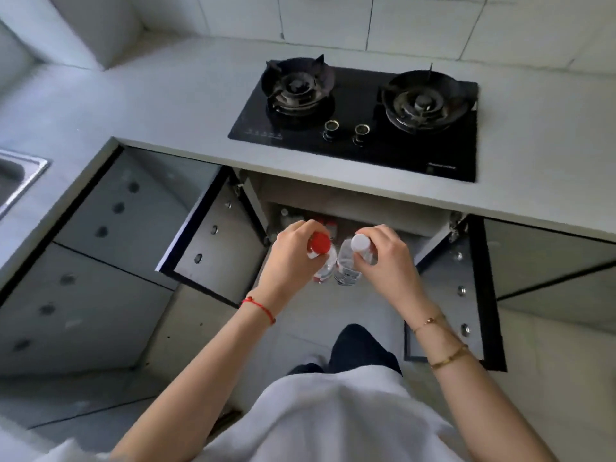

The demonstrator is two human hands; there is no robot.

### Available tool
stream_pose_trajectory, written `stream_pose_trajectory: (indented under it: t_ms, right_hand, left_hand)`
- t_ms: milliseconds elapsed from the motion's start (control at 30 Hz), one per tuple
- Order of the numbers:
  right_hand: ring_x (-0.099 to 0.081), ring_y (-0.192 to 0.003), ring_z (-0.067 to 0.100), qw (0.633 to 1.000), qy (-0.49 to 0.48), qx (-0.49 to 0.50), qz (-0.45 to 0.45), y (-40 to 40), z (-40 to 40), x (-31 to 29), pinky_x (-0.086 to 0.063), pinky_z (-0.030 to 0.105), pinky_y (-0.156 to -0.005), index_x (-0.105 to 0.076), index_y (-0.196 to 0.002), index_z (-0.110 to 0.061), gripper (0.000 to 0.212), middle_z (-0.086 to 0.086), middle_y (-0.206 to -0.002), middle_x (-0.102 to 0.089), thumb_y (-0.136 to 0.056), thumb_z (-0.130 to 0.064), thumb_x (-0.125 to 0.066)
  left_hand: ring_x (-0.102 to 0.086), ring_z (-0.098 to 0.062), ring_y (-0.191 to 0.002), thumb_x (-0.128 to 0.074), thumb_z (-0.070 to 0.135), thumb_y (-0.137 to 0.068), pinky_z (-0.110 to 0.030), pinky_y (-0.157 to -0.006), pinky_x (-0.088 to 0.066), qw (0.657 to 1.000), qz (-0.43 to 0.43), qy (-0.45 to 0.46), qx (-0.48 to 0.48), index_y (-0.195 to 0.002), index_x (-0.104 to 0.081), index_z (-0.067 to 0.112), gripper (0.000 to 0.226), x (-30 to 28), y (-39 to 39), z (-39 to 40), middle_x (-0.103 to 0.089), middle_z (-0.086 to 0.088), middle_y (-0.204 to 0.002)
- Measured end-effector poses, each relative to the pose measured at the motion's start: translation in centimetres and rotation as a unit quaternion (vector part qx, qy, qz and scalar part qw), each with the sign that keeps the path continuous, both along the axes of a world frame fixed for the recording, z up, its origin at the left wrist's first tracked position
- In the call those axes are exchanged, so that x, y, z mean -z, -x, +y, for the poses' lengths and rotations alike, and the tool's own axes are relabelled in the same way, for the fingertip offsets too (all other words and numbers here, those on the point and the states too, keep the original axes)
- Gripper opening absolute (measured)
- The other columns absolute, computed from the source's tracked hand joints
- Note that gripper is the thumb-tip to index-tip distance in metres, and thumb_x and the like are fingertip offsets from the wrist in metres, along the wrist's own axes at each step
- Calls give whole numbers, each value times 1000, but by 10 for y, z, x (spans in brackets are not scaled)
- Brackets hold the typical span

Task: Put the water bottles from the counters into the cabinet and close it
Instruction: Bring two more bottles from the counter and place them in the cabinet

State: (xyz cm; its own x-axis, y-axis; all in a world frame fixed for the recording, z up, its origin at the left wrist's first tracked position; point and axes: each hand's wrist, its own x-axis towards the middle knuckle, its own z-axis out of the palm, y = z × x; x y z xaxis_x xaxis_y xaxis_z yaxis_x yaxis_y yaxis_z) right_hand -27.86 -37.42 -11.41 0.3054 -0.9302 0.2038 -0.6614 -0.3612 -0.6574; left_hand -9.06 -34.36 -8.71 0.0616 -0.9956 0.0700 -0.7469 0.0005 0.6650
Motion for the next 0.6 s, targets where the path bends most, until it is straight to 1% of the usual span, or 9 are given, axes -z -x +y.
stream_pose_trajectory:
  t_ms: [67, 167, 267, 333, 400, 500, 600]
  right_hand:
    - [-54, -92, 15, 1000, -9, 24, 5, -1, -10, 11, -47, 27, -81, -64, -104, -9, 24, 4, -102, -60, -81, -10, -72]
    - [-57, -93, 20, 997, -35, 61, 27, 2, -30, 31, -47, 29, -78, -64, -104, -9, 25, 6, -103, -60, -80, -9, -72]
    - [-57, -94, 24, 993, -64, 89, 44, 5, -56, 54, -40, 26, -76, -64, -104, -8, 23, 7, -102, -60, -81, -8, -70]
    - [-57, -93, 24, 990, -82, 101, 50, 8, -74, 71, -38, 24, -75, -64, -103, -8, 23, 7, -102, -60, -81, -8, -71]
    - [-57, -92, 22, 988, -102, 110, 47, 11, -94, 88, -41, 26, -74, -64, -102, -8, 23, 7, -103, -61, -81, -7, -71]
    - [-59, -91, 22, 984, -129, 110, 50, 16, -127, 124, -50, 33, -75, -65, -100, -9, 20, 6, -102, -62, -81, -7, -70]
    - [-60, -90, 23, 980, -148, 118, 59, 23, -157, 172, -51, 34, -73, -65, -100, -10, 19, 5, -104, -62, -82, -7, -69]
  left_hand:
    - [-63, -17, -87, -72, 10, -74, -27, -76, -52, 1000, 3, -11, 19, -100, -68, 18, 27, 16, -3, -20, -68, 2, -98]
    - [-63, -19, -87, -73, 9, -73, -30, -77, -54, 999, 14, -33, 40, -100, -68, 16, 28, 42, -3, -52, -69, -1, -99]
    - [-63, -18, -83, -73, 8, -73, -31, -75, -55, 997, 32, -58, 46, -98, -67, 18, 28, 67, 2, -83, -68, 0, -95]
    - [-62, -17, -82, -73, 8, -72, -28, -73, -53, 995, 36, -74, 51, -97, -66, 19, 28, 86, 8, -104, -66, 3, -93]
    - [-61, -18, -85, -71, 9, -73, -25, -72, -49, 994, 31, -87, 50, -98, -66, 18, 27, 106, 16, -126, -66, 2, -95]
    - [-61, -19, -89, -70, 7, -77, -23, -73, -46, 994, 29, -97, 42, -102, -66, 14, 26, 144, 28, -159, -67, -2, -101]
    - [-61, -20, -90, -69, 6, -78, -28, -75, -51, 993, 30, -103, 41, -102, -65, 14, 26, 196, 38, -190, -67, -2, -101]
